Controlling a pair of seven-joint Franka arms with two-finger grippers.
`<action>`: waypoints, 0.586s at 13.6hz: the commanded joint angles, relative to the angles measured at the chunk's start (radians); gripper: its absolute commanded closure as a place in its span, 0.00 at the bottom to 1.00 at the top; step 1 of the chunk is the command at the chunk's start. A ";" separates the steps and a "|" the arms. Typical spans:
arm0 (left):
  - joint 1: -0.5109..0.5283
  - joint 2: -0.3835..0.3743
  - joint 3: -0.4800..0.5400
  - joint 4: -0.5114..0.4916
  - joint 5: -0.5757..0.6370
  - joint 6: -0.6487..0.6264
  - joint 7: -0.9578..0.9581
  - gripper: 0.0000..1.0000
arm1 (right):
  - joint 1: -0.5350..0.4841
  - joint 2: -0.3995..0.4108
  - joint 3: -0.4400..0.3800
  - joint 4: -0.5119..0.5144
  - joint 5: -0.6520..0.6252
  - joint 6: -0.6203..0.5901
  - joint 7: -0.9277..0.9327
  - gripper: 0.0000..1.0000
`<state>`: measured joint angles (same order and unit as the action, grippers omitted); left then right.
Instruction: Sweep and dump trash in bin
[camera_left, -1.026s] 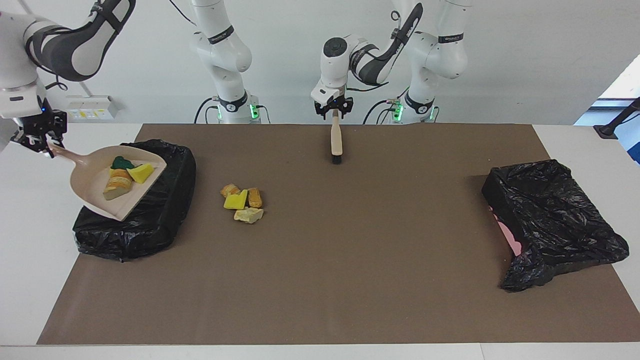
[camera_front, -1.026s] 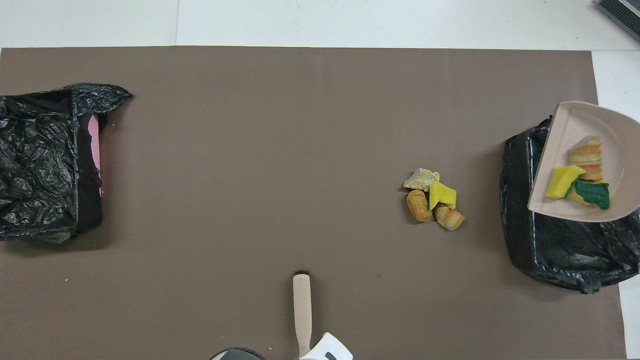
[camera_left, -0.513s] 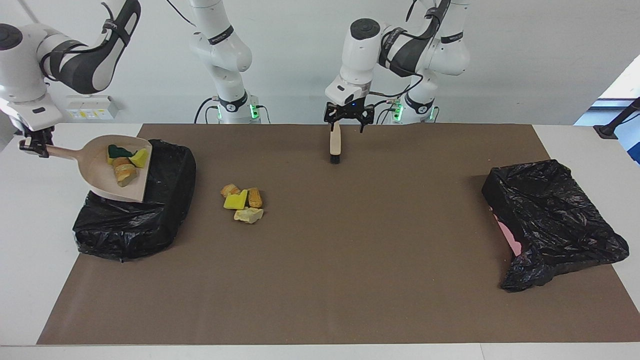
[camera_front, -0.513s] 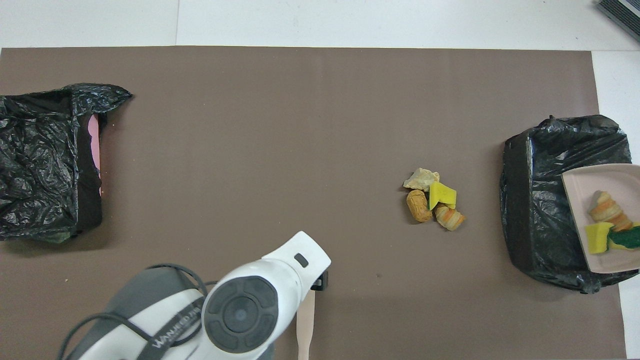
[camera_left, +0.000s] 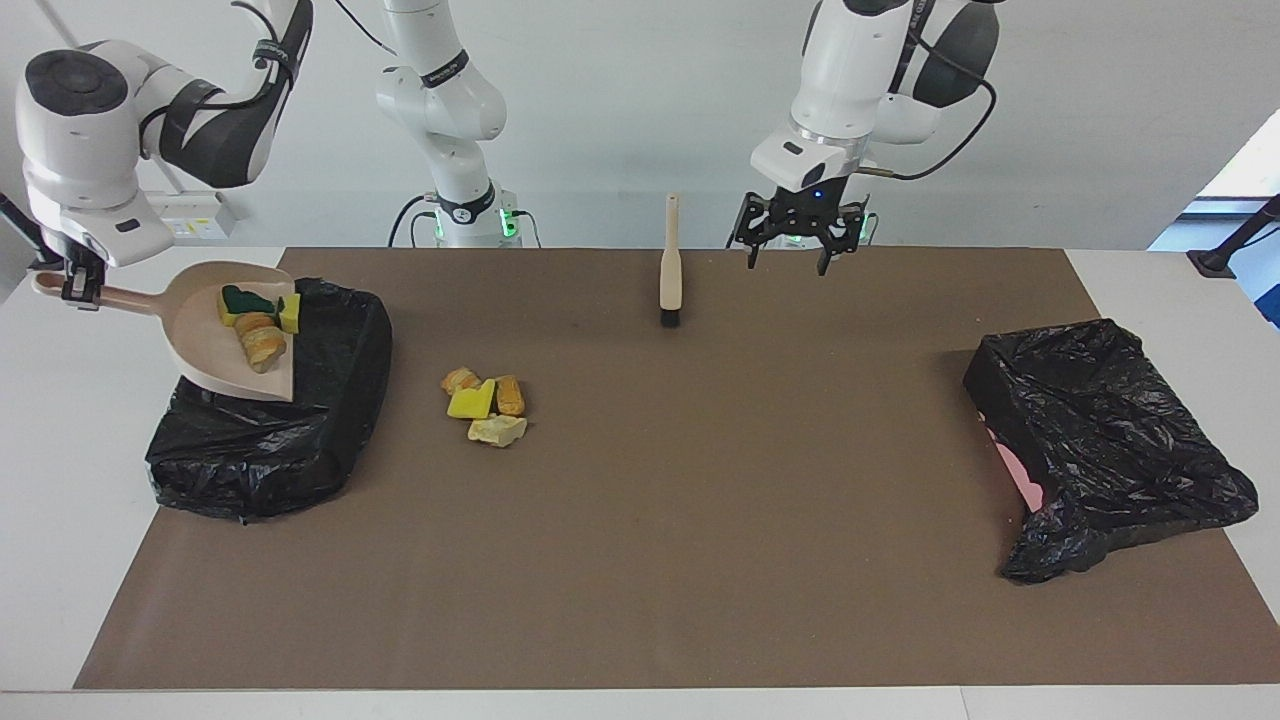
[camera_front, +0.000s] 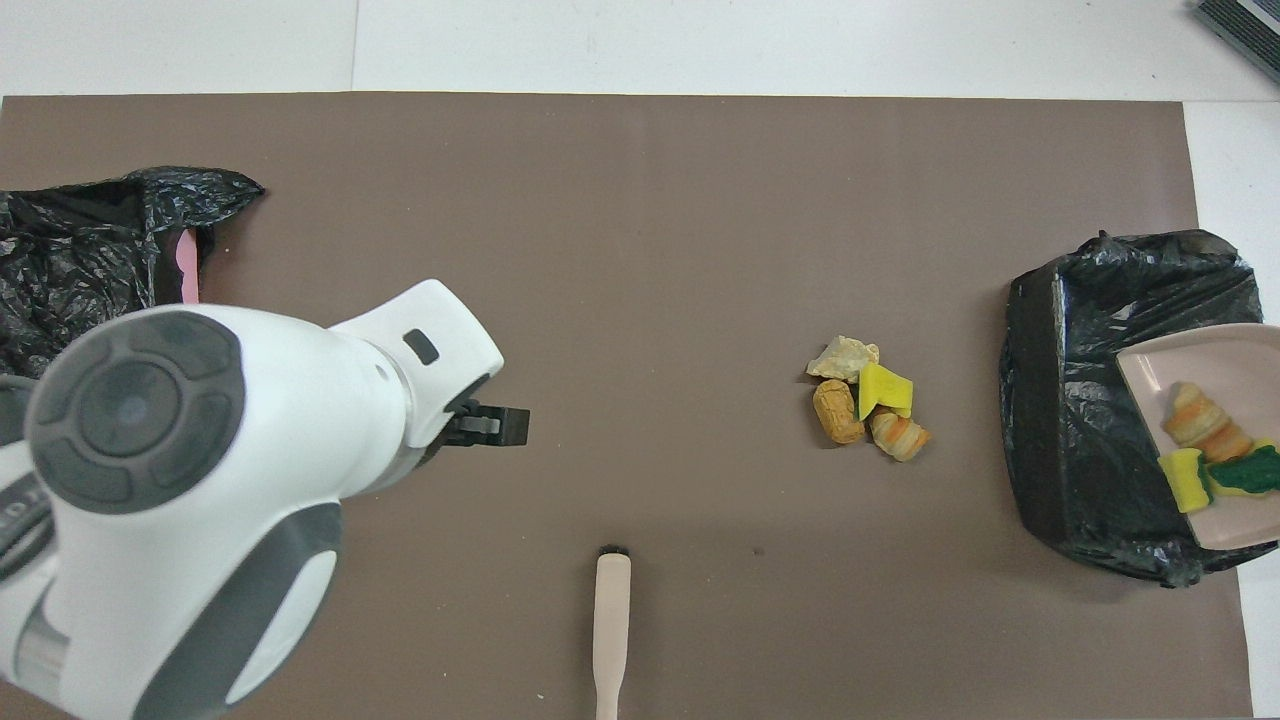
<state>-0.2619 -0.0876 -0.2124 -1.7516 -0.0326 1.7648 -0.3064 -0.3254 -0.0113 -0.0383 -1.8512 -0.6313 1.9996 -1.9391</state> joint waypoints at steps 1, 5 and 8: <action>0.070 0.028 -0.010 0.107 0.020 -0.103 0.091 0.00 | 0.000 -0.027 0.005 -0.028 -0.063 -0.004 0.035 1.00; 0.151 0.032 -0.005 0.185 0.010 -0.221 0.144 0.00 | 0.042 -0.045 0.005 -0.043 -0.155 -0.008 0.113 1.00; 0.179 0.045 0.022 0.245 0.005 -0.255 0.199 0.00 | 0.104 -0.067 0.005 -0.043 -0.182 -0.051 0.150 1.00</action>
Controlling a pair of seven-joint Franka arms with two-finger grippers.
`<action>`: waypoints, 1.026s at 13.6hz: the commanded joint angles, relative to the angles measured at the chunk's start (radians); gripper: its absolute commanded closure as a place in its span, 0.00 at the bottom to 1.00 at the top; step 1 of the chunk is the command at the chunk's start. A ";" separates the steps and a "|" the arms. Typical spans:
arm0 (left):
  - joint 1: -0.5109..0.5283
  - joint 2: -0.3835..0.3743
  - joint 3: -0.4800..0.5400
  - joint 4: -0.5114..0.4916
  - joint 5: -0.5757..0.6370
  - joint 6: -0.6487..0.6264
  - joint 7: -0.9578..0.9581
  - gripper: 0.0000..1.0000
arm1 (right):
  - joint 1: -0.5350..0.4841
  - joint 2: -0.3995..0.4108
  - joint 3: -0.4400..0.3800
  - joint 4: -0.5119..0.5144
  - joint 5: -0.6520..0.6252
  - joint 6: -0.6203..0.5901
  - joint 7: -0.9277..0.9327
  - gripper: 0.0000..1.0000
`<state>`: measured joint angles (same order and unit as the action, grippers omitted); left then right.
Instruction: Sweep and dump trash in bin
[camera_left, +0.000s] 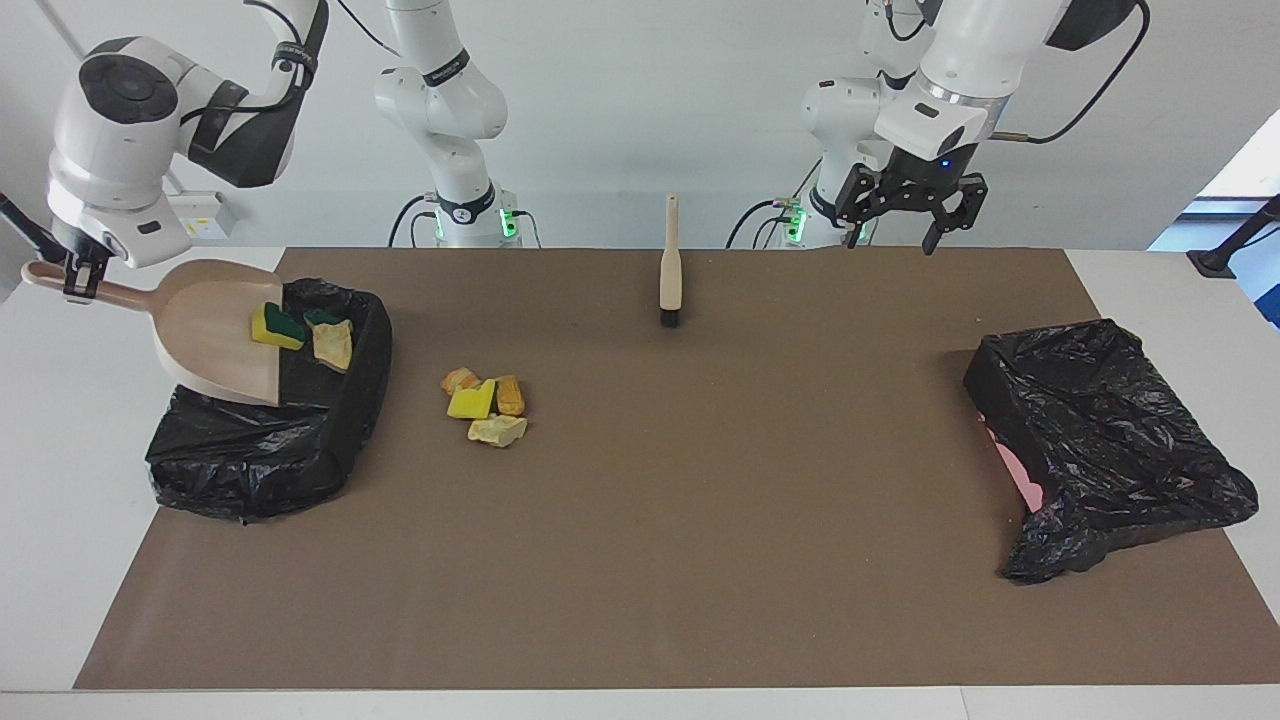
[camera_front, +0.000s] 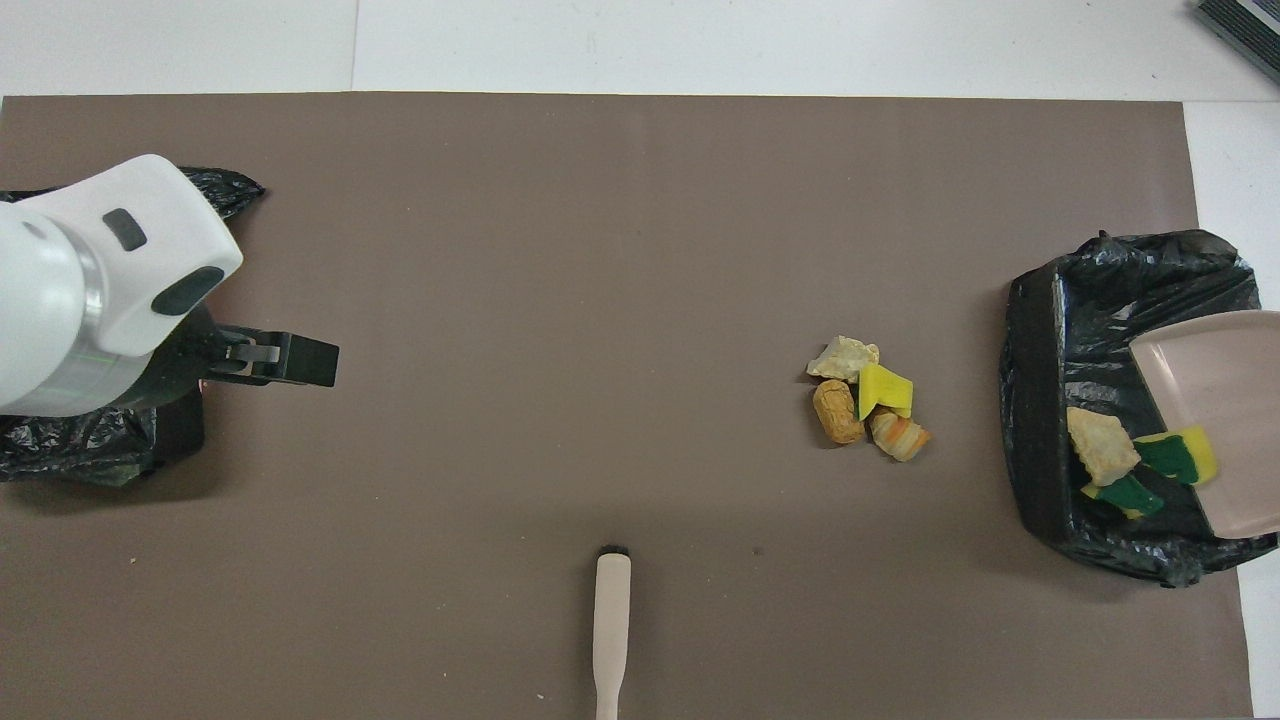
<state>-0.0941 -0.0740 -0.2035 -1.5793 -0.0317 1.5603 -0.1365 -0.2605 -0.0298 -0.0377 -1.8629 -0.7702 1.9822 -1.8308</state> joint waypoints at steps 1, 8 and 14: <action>-0.002 0.052 0.051 0.099 0.003 -0.080 0.031 0.00 | 0.067 -0.055 0.004 -0.032 -0.087 -0.052 0.071 1.00; -0.039 0.103 0.147 0.197 0.003 -0.143 0.089 0.00 | 0.292 -0.085 0.018 0.031 -0.132 -0.305 0.318 1.00; -0.087 0.054 0.225 0.173 0.013 -0.144 0.181 0.00 | 0.369 -0.082 0.168 0.106 -0.062 -0.547 0.606 1.00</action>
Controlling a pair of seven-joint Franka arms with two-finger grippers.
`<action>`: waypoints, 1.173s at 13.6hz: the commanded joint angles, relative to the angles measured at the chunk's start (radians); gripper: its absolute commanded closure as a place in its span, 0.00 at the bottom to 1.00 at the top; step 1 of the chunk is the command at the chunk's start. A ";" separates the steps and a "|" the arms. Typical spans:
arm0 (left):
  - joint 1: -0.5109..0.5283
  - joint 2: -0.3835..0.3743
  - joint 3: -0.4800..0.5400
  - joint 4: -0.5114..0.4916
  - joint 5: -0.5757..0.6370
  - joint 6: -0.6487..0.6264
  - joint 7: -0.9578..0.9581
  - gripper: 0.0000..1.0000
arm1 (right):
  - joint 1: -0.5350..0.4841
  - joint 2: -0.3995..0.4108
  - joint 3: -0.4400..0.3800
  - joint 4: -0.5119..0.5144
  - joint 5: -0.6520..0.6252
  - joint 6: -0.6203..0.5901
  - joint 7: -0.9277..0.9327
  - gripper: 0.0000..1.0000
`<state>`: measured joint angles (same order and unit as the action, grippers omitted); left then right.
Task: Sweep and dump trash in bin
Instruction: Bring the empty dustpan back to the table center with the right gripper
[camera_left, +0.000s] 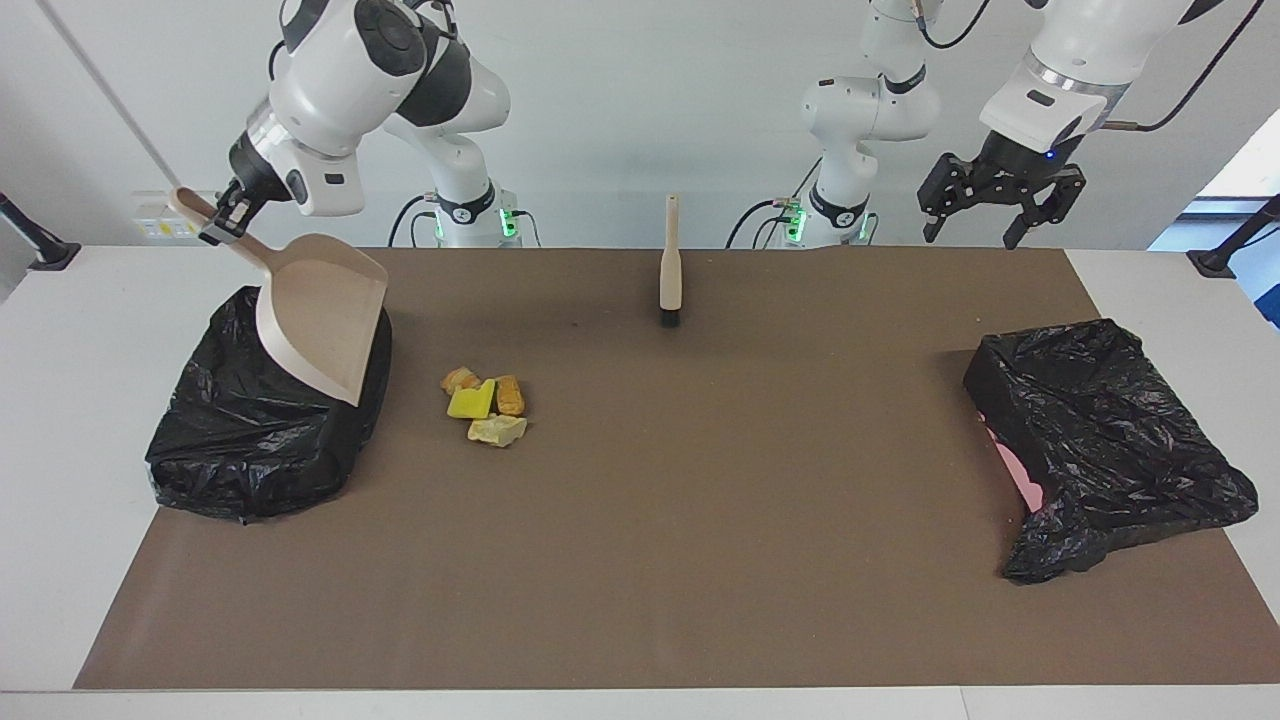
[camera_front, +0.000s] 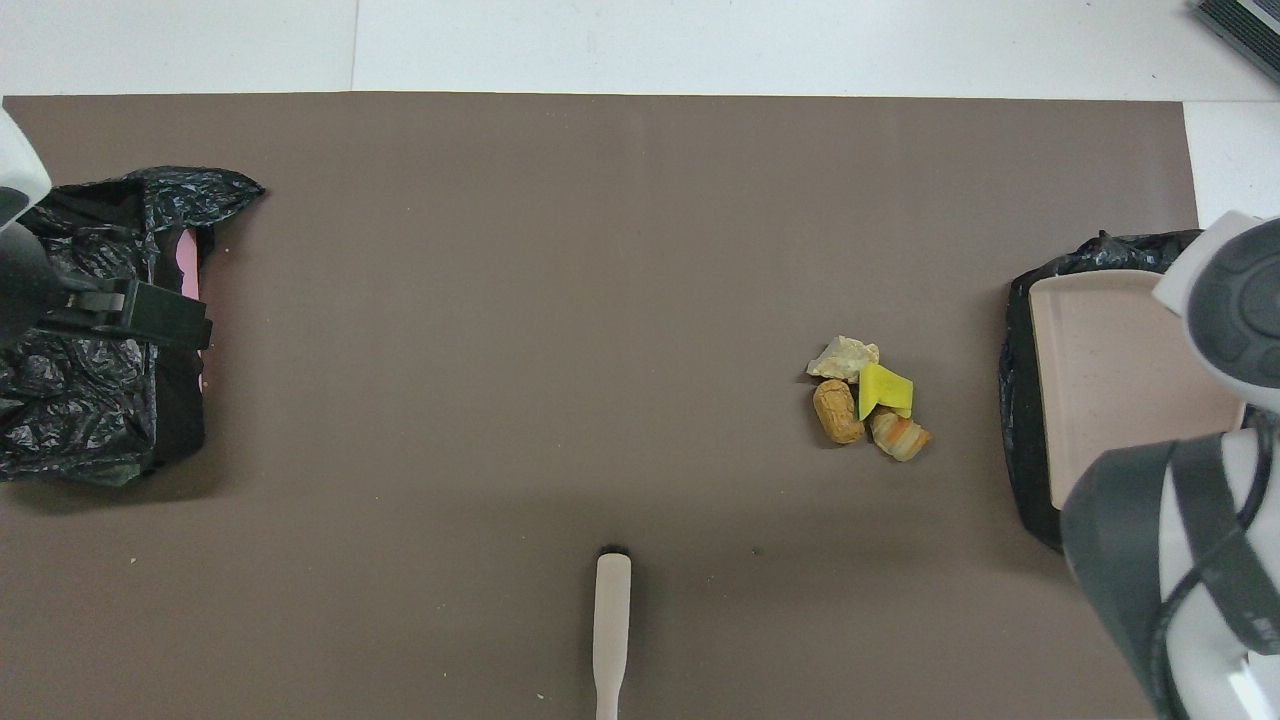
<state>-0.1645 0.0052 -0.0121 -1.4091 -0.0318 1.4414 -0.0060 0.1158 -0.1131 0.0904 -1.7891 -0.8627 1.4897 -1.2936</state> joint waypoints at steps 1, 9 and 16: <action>-0.010 -0.028 0.034 -0.004 0.013 -0.027 0.052 0.00 | -0.004 0.004 0.063 0.058 0.065 -0.104 0.158 1.00; 0.010 -0.027 0.035 -0.004 0.013 -0.027 0.043 0.00 | -0.001 0.009 0.132 0.074 0.498 -0.096 0.890 1.00; 0.008 -0.028 0.035 -0.005 0.015 -0.033 0.041 0.00 | 0.166 0.229 0.144 0.117 0.812 0.202 1.757 1.00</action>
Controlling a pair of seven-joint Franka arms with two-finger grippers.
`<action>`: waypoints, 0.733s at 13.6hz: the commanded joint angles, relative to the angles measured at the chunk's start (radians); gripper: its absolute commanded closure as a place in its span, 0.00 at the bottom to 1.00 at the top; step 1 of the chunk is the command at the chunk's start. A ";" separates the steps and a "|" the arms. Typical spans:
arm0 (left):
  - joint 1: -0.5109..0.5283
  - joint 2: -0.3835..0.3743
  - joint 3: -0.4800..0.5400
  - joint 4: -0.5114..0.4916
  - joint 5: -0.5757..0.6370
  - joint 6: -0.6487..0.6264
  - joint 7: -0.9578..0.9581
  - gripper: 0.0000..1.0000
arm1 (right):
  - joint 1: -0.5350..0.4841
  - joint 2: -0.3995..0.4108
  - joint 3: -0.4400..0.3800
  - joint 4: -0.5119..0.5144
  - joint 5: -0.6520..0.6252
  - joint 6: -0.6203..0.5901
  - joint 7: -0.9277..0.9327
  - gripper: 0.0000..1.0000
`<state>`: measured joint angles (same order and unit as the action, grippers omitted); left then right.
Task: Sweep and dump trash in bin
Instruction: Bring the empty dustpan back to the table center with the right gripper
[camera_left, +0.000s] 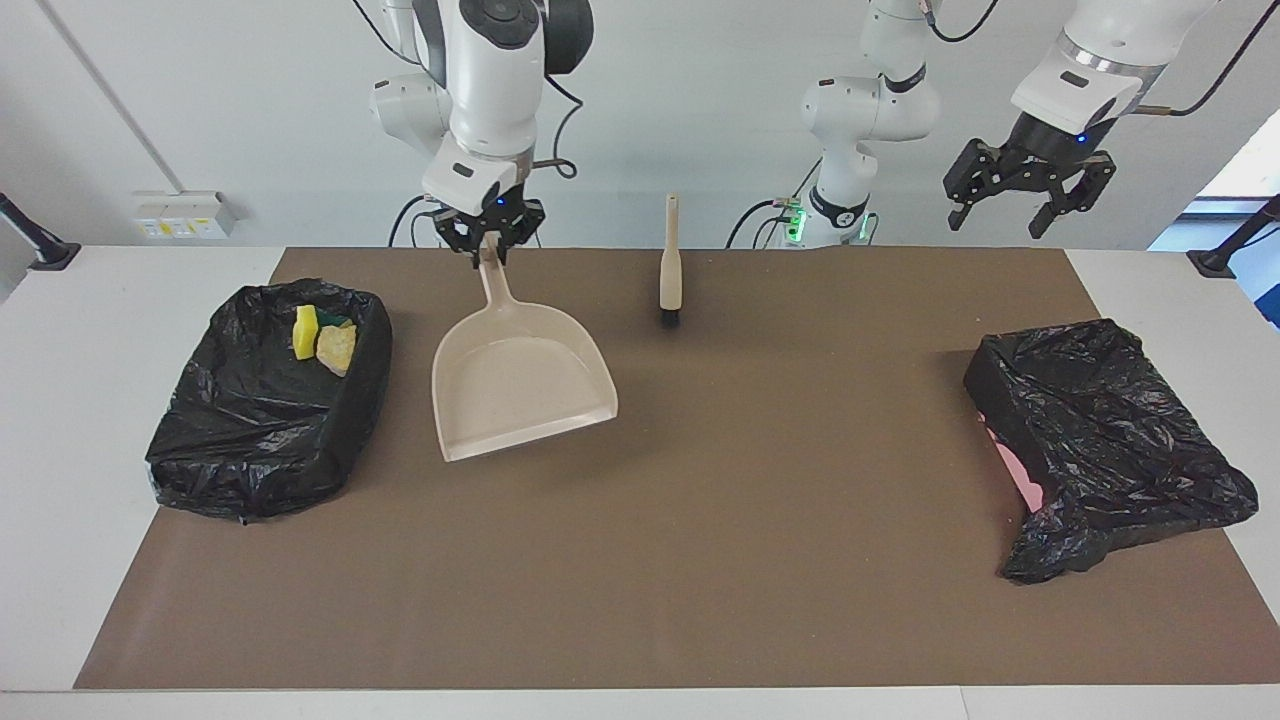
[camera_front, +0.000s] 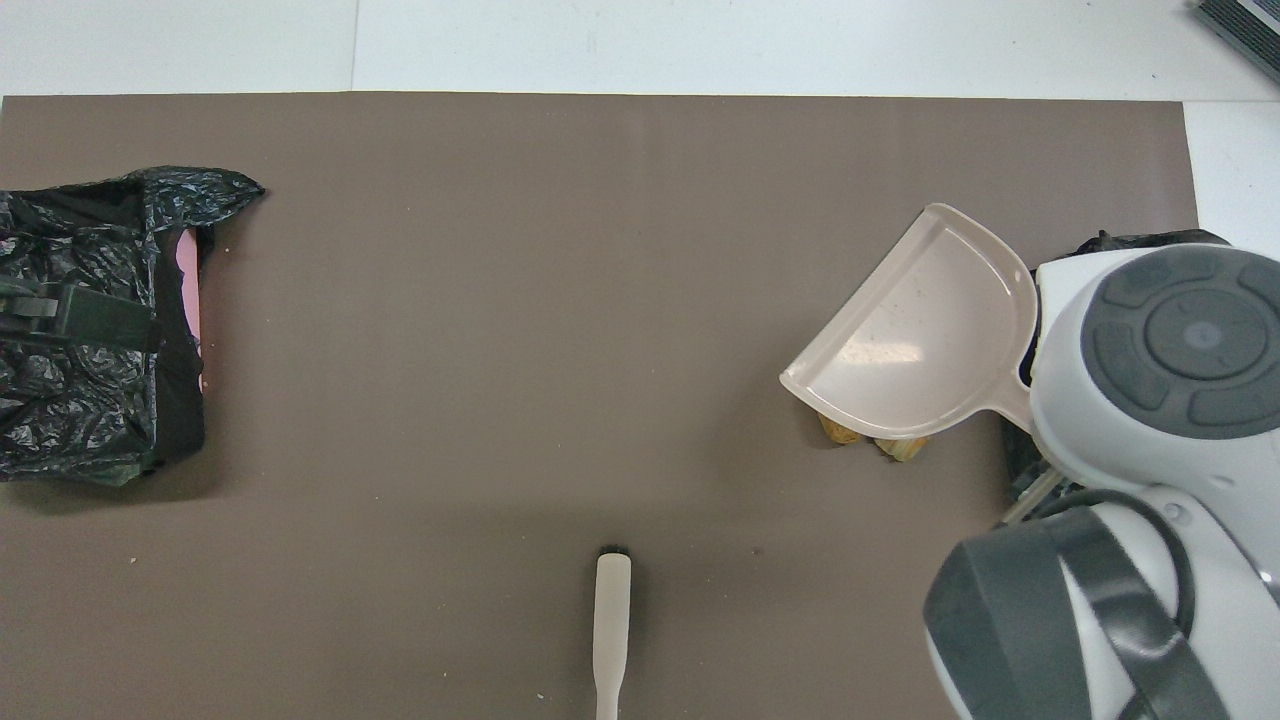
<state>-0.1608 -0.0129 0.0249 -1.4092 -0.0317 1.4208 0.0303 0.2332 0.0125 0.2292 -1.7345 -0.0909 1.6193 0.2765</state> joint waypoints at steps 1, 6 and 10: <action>0.004 -0.010 -0.002 -0.005 0.015 -0.014 0.003 0.00 | 0.090 0.172 0.006 0.119 0.040 0.092 0.249 1.00; 0.004 -0.010 -0.002 -0.005 0.013 -0.013 0.003 0.00 | 0.179 0.384 0.006 0.280 0.046 0.183 0.366 1.00; 0.004 -0.010 -0.002 -0.005 0.013 -0.013 0.003 0.00 | 0.230 0.469 0.006 0.271 0.046 0.287 0.372 1.00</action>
<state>-0.1608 -0.0129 0.0251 -1.4092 -0.0317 1.4196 0.0303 0.4513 0.4473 0.2314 -1.4931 -0.0608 1.8861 0.6280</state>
